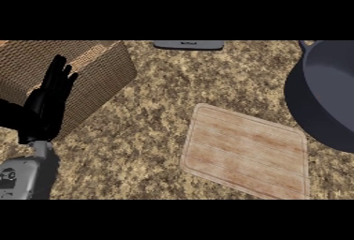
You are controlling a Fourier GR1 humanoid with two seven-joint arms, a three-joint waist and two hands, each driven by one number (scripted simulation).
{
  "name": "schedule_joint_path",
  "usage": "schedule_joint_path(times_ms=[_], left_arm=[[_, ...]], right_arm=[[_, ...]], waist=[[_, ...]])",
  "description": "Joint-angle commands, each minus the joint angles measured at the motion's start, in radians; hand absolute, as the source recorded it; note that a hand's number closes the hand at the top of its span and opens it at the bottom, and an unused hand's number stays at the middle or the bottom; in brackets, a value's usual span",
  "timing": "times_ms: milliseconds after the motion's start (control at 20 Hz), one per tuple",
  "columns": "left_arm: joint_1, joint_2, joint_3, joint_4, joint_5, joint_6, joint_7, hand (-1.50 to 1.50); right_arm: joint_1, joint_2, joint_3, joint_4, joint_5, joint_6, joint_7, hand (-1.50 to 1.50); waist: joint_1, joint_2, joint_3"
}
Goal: Pick the bell pepper from the cutting board and place it in the pot
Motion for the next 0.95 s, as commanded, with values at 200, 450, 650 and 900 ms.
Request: schedule_joint_path(times_ms=[200, 450, 650, 900], left_arm=[[0.000, -0.008, -0.003, -0.014, 0.006, 0.001, 0.008, 0.00], [0.009, 0.009, 0.010, -0.008, 0.014, -0.016, 0.001, 0.00], [0.000, -0.009, 0.000, -0.020, -0.003, 0.013, 0.009, 0.00], [0.033, 0.004, 0.011, -0.029, 0.016, -0.010, 0.013, 0.00]], right_arm=[[0.048, -0.099, -0.038, 0.016, -0.045, 0.182, -0.030, -1.50], [0.086, -0.133, -0.038, -0.006, -0.055, 0.240, -0.038, -1.50], [0.108, -0.162, -0.033, -0.024, -0.060, 0.276, -0.031, -1.50], [0.143, -0.162, -0.033, -0.038, -0.071, 0.284, -0.039, -1.50]], waist=[[0.010, 0.007, 0.005], [0.005, 0.007, 0.005], [-0.002, 0.006, 0.009], [0.004, 0.003, 0.008]])
